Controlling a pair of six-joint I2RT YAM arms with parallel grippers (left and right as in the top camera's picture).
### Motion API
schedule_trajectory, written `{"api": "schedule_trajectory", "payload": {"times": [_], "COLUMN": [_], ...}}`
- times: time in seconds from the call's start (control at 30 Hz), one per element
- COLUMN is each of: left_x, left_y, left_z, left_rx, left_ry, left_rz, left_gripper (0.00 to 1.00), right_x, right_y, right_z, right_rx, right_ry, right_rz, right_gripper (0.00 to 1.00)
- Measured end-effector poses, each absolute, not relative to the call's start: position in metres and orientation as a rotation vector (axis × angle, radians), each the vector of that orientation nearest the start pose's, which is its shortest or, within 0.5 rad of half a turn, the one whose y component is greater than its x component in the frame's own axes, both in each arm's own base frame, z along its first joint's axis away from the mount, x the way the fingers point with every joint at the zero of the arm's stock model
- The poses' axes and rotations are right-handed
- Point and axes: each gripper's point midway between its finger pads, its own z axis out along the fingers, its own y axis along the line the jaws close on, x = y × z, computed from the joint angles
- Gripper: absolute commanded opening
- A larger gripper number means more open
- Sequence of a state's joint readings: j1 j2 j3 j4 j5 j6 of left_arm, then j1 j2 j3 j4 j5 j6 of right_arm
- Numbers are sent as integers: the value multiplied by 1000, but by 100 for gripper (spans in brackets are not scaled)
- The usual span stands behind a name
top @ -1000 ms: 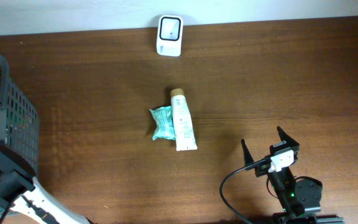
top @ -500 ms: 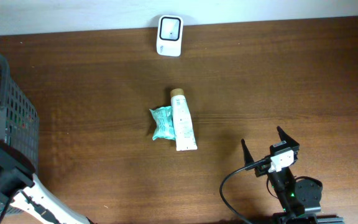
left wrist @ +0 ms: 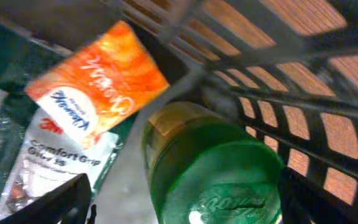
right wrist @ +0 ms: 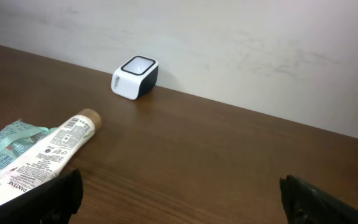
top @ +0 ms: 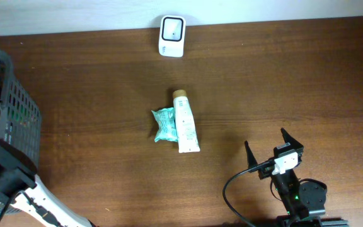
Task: Scan the item barcode
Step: 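Reach the left gripper into the basket and grasp the green jar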
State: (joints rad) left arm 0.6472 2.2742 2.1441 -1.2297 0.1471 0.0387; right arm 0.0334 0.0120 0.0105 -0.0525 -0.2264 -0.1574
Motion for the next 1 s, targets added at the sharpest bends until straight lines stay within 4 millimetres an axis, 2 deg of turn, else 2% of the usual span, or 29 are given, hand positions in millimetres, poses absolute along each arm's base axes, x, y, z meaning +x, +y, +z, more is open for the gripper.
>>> {"api": "schedule_trajectory", "payload": {"times": [0.1,0.2,0.3,0.47,0.57,0.7,0.77,0.8,0.9,1.0], "left_x": [411,407,404,383,375,380,385,387,387,388], "left_y": [273,269,267,259,258,263,267,269,275,279], "left_z": [100,94,97,97,109,138,153,159,162,158], "left_rx": [-814,-791,-804,-930,-982,-999,-992,-990,-992,-969], "left_ry": [2764,2789,2800,2876,2896,2840,2801,2781,2771,2779], "left_rz": [-132,-142,-139,-119,-99,-64,-45,-35,14,41], "left_gripper": [66,56,57,57,59,68,82,93,99,100], "right_x": [241,241,241,241,241,241,241,241,241,241], "right_y": [47,47,47,47,47,47,47,47,47,47], "right_z": [163,163,163,163,163,163,163,163,163,163], "right_rx": [-327,-327,-327,-327,-327,-327,-327,-327,-327,-326], "right_ry": [1591,1591,1591,1591,1591,1591,1591,1591,1591,1591], "right_rz": [89,89,88,88,89,88,88,88,88,89], "right_gripper": [98,98,98,98,98,98,98,98,98,98]}}
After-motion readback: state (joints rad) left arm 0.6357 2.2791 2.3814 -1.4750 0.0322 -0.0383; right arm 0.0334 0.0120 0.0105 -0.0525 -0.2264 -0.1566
